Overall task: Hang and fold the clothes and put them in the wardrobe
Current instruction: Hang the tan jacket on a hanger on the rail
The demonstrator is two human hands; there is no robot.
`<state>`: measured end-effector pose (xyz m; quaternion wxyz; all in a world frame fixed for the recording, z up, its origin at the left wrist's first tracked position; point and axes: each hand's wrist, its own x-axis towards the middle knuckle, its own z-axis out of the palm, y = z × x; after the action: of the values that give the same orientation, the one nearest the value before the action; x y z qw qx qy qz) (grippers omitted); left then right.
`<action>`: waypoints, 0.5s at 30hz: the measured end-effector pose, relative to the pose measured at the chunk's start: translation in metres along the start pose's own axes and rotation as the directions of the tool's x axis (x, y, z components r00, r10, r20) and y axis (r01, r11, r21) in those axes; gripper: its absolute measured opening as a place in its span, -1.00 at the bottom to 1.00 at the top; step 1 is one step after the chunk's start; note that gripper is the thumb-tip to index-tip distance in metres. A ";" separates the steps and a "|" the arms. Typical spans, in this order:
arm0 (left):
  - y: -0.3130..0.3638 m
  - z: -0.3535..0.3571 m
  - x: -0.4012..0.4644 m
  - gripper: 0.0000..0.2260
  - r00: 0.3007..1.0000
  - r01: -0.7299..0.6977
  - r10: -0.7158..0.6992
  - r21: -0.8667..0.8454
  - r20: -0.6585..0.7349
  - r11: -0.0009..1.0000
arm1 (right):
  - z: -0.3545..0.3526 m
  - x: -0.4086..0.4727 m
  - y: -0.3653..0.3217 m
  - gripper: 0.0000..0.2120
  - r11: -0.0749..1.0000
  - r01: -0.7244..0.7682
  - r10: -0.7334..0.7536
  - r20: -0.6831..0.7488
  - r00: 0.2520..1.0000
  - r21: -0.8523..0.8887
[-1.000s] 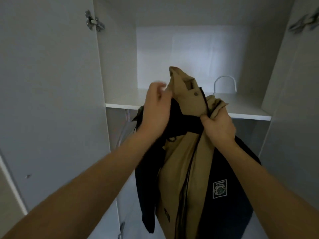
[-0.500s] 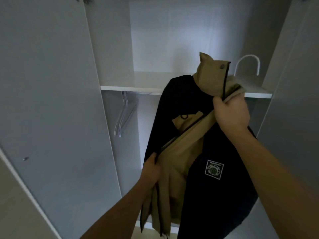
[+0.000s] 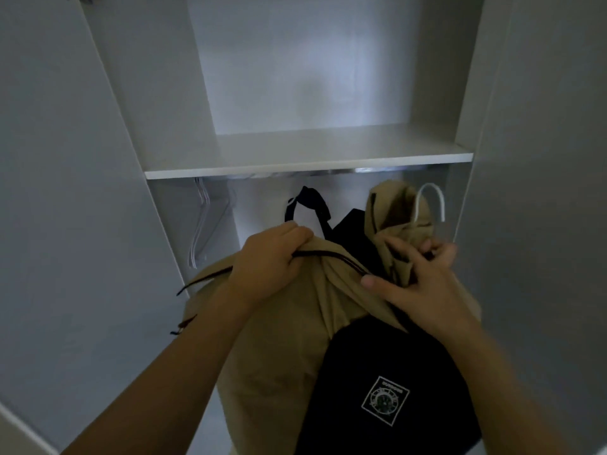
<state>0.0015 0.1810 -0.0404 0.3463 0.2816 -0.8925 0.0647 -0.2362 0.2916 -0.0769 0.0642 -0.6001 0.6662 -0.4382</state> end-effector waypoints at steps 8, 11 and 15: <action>0.035 0.031 0.002 -0.88 0.991 0.069 -0.032 -0.290 0.130 0.955 | 0.033 -0.007 0.000 -0.85 0.967 -0.175 0.191 -0.072 0.979 0.187; 0.022 0.054 -0.036 -0.82 0.925 0.301 -0.184 -0.342 0.333 0.890 | 0.038 -0.008 0.009 -0.85 0.863 -0.263 0.335 -0.100 0.937 0.431; 0.004 0.084 -0.097 -0.69 0.756 0.557 -0.369 -0.236 0.540 0.796 | 0.042 -0.019 0.023 -0.83 0.881 -0.260 0.331 -0.123 0.935 0.396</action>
<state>0.0089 0.2029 -0.1666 0.1737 0.4316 -0.8430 -0.2700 -0.2222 0.2846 -0.1258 0.1806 -0.4238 0.6577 -0.5960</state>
